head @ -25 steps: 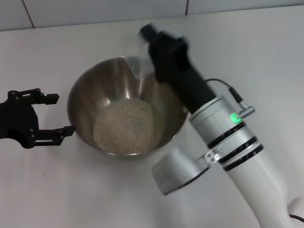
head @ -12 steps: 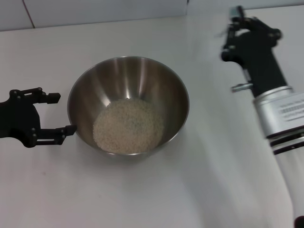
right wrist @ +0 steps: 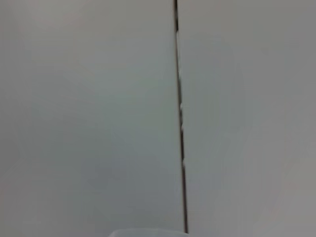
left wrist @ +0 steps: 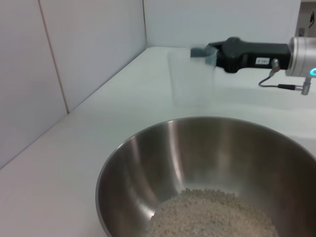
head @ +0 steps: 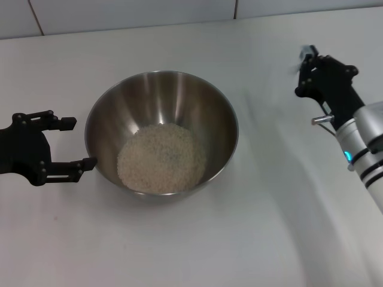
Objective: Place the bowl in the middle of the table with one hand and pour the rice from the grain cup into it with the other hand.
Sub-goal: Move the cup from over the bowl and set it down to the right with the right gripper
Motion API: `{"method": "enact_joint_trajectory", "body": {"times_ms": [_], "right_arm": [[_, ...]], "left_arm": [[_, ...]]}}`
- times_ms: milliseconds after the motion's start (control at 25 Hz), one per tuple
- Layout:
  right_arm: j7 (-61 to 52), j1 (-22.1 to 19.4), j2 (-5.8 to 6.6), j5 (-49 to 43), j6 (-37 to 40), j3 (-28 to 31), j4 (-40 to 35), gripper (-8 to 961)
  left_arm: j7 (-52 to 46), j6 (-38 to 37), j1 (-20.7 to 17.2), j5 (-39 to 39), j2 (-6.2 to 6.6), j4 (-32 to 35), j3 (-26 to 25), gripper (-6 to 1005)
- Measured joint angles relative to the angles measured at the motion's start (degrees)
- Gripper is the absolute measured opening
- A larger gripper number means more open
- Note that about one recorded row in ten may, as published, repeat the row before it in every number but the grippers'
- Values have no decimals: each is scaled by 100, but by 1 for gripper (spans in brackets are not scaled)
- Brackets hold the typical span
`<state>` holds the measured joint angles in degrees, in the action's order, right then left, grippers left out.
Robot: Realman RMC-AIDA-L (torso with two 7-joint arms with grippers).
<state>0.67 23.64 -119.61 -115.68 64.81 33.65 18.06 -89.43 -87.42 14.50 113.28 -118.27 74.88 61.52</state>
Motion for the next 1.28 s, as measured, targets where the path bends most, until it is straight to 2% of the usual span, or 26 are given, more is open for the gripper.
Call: {"method": "enact_joint_trajectory", "body": {"times_ms": [400, 720, 840, 1000, 1240, 1280], "right_arm": [[33, 492, -6, -40, -952, -474, -101, 17], [32, 621, -2, -60, -1351, -579, -104, 17], [32, 534, -3, -110, -1358, -579, -74, 17], [32, 282, 2, -123, -1270, -643, 24, 116], [7, -418, 3, -131, -492, -784, 190, 281], [-15, -656, 17, -130, -194, -801, 274, 309]], "left_arm": [[-4, 6, 0, 0, -11, -9, 8, 842], [-2, 6, 14, 0, -9, -49, 9, 842], [5, 6, 41, 0, 1, -77, 9, 842], [14, 6, 51, 0, 5, -81, 9, 842], [6, -10, 55, 0, 7, -82, 8, 842], [6, -11, 60, 0, 7, -89, 9, 842]]}}
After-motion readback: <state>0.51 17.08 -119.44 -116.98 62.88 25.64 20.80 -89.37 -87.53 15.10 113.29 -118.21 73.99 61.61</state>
